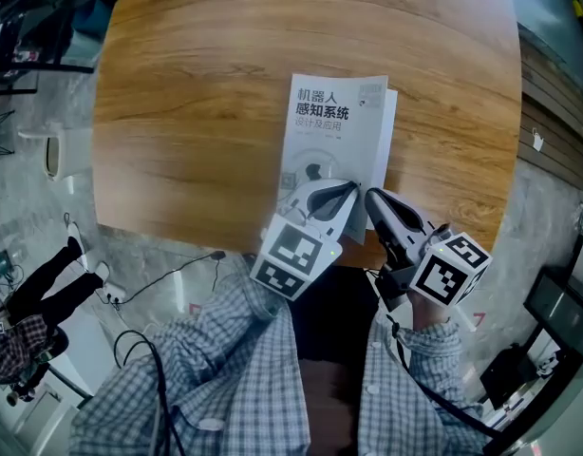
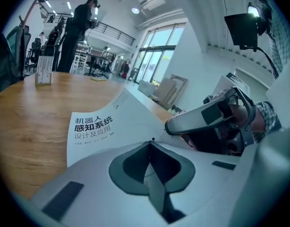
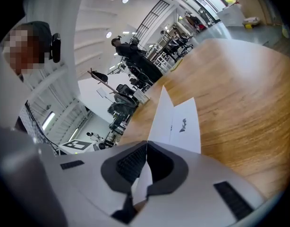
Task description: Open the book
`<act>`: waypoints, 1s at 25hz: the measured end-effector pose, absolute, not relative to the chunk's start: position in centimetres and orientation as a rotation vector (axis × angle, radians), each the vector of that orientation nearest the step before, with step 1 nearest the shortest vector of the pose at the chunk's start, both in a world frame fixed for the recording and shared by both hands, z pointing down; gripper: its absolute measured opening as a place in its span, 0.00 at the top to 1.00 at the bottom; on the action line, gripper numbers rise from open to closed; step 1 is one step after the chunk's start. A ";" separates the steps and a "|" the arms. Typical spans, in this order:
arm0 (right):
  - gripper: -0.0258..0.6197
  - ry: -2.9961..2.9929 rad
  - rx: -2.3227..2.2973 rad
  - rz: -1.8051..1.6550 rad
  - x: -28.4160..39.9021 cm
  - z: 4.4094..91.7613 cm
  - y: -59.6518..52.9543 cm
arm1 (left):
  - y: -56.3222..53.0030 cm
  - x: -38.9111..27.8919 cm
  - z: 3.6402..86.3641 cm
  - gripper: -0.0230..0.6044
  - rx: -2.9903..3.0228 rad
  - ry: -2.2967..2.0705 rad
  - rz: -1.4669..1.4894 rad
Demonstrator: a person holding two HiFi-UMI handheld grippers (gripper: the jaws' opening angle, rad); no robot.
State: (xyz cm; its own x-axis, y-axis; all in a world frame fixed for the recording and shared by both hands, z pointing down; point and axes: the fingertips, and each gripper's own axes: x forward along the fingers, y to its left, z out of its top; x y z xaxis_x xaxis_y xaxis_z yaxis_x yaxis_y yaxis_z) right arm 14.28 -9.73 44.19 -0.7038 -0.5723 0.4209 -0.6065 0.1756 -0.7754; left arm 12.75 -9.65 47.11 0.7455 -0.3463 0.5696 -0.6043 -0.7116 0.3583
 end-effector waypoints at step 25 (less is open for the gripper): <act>0.92 -2.672 0.705 1.480 -0.3 36.7 -12.2 | -12.6 -0.5 40.7 0.95 2.318 -1.137 0.528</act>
